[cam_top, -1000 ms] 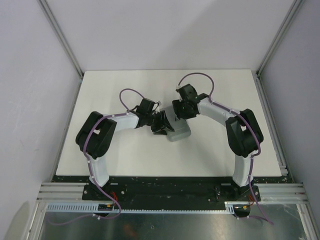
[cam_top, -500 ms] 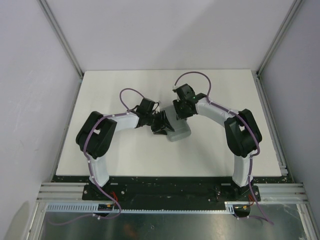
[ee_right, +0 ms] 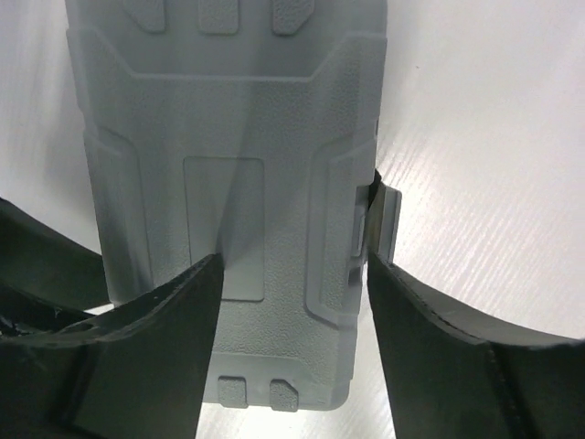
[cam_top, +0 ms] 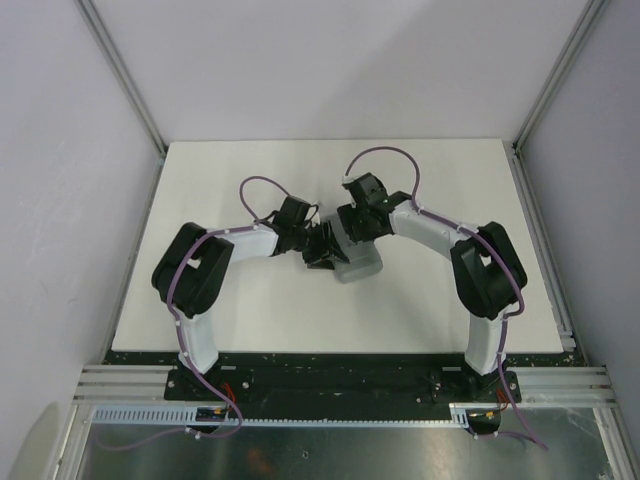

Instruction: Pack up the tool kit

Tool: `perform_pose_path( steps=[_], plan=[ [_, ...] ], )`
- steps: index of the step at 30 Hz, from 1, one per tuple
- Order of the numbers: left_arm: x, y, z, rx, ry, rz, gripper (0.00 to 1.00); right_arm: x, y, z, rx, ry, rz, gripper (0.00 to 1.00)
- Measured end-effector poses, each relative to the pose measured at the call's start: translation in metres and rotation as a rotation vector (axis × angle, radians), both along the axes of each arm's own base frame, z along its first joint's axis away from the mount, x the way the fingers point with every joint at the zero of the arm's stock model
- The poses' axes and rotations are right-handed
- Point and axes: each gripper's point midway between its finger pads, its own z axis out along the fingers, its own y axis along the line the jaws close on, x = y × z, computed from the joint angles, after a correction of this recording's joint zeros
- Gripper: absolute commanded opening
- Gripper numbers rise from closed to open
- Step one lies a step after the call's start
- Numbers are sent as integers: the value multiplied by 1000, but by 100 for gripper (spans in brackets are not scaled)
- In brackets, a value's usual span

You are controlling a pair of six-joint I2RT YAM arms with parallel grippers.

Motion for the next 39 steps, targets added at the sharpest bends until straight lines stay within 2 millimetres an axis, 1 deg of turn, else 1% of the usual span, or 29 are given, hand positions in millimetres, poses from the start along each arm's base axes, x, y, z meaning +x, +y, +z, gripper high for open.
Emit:
perform_pose_path(
  steps=[2,5,10,14,18,22,26,28,39],
  plan=[
    [0,-1,0,0,-8,-5,45,-2,-5,1,-28,-6,-5,74],
    [0,-2,0,0,-16,-9,44,-3,-10,1,-61,-12,-15,75],
    [0,-2,-1,-1,-20,-10,43,1,-22,2,-94,-14,-46,76],
    [0,-2,0,-2,-21,-9,42,8,-26,1,-82,-5,-61,72],
    [0,-2,0,-1,-22,-10,42,11,-22,-2,-21,28,-45,69],
    [1,-2,0,0,-24,-12,43,10,-15,-5,51,68,-20,63],
    [1,-2,1,6,-24,-13,49,8,-9,-6,90,91,-2,57],
    [1,-2,1,11,-25,-16,51,8,-10,-7,94,94,-4,54],
    [2,-3,1,25,4,-28,51,10,-10,-9,112,99,-17,31]
  ],
)
